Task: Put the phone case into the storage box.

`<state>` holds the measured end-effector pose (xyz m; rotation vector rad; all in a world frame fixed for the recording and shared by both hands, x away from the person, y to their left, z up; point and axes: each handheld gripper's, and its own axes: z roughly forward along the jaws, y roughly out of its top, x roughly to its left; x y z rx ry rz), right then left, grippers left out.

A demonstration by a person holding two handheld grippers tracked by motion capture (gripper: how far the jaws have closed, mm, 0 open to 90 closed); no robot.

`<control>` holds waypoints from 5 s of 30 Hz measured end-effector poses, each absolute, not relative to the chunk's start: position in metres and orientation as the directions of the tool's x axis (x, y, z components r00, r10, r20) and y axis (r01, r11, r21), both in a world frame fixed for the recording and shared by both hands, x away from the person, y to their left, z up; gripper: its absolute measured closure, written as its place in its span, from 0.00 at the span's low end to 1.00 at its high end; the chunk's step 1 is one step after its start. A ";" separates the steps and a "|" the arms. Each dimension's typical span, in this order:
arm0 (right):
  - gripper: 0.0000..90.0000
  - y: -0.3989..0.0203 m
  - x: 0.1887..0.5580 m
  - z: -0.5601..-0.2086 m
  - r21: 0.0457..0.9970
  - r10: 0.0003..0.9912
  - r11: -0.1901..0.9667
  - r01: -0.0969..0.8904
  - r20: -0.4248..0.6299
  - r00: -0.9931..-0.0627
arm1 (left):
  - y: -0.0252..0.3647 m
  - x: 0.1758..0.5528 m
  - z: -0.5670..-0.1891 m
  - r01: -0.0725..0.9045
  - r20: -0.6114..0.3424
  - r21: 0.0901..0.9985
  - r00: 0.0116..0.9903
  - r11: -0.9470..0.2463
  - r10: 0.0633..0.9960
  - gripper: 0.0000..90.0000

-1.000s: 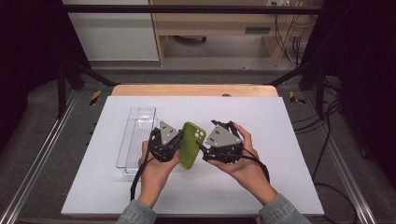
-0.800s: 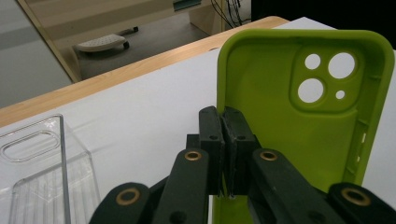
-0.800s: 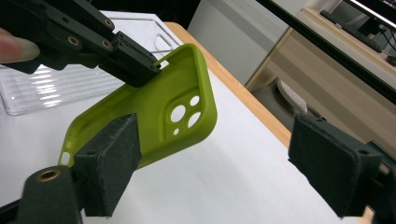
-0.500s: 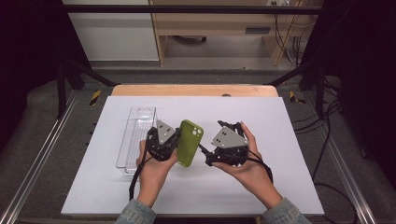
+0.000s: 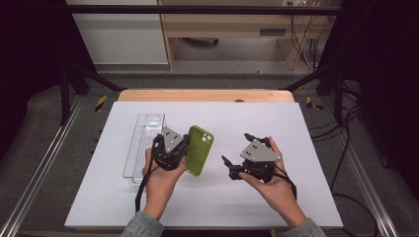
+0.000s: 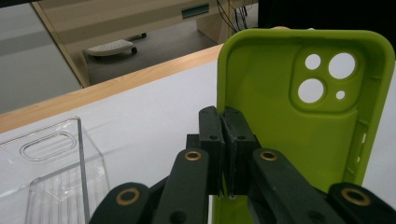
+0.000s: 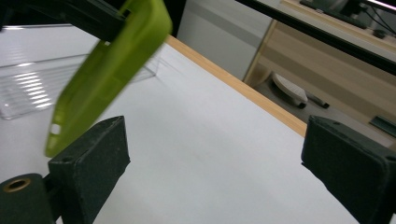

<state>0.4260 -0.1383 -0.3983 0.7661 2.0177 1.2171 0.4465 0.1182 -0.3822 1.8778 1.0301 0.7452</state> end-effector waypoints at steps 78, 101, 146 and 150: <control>0.05 -0.243 0.393 -0.476 0.969 0.844 0.160 0.189 -0.035 -0.535 | 0.204 0.507 -0.329 0.341 0.115 0.917 0.272 -0.208 0.956 0.97; 0.05 -0.243 0.392 -0.475 0.972 0.842 0.149 0.180 -0.030 -0.539 | 0.231 0.526 -0.338 0.370 0.087 0.917 0.184 -0.151 0.979 0.97; 0.05 -0.244 0.394 -0.475 0.976 0.837 0.139 0.165 -0.027 -0.546 | 0.252 0.564 -0.367 0.411 -0.005 0.911 0.083 -0.030 0.997 0.97; 0.05 -0.244 0.393 -0.475 0.977 0.837 0.138 0.163 -0.027 -0.546 | 0.251 0.566 -0.369 0.413 -0.004 0.910 0.079 -0.030 0.997 0.97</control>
